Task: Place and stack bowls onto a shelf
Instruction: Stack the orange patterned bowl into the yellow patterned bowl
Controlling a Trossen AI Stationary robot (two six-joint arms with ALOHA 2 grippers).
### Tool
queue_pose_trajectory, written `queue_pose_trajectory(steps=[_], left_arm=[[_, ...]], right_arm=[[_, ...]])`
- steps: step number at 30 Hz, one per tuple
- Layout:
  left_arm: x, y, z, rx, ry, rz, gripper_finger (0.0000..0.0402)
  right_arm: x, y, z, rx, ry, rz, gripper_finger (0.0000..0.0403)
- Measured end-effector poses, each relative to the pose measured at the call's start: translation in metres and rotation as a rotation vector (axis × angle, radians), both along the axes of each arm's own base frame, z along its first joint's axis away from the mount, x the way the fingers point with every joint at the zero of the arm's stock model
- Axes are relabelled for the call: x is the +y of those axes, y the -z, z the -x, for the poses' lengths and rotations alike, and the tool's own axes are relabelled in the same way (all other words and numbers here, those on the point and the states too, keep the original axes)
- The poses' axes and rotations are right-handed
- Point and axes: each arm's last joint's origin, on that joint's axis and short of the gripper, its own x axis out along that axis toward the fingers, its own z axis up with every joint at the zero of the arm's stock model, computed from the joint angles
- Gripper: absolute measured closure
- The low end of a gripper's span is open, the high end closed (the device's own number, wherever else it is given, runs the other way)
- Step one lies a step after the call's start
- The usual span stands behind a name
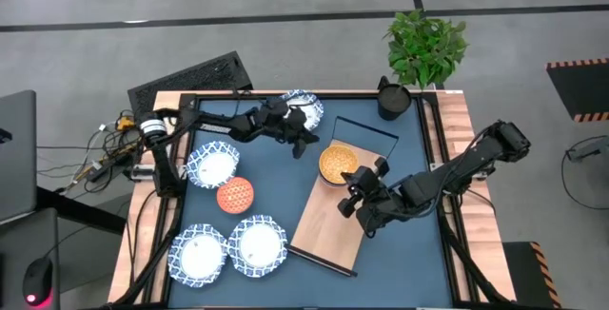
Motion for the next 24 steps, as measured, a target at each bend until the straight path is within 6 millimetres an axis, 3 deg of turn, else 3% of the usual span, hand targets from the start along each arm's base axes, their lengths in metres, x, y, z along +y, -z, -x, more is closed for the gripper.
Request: queue_pose_trajectory(steps=[6, 10, 14, 19, 24], left_arm=[[-0.007, -0.032, 0.035, 0.184, 0.042, -0.017, 0.0401], [-0.03, -0.059, 0.074, 0.396, 0.05, -0.1, 0.0388], [-0.053, -0.08, 0.108, 0.564, -0.023, -0.207, 0.0348], [-0.076, -0.09, 0.125, 0.579, 0.126, -0.251, 0.0284], [-0.08, -0.075, 0.129, 0.715, 0.289, -0.324, 0.0265]], right_arm=[[-0.002, -0.004, 0.005, 0.012, -0.006, 0.002, 0.0368], [-0.003, -0.007, 0.01, 0.024, -0.012, 0.005, 0.0367], [-0.006, -0.007, 0.013, 0.059, -0.011, 0.011, 0.0367], [-0.008, -0.006, 0.013, 0.079, -0.016, 0.012, 0.0362], [-0.007, -0.006, 0.013, 0.088, -0.03, -0.007, 0.0341]])
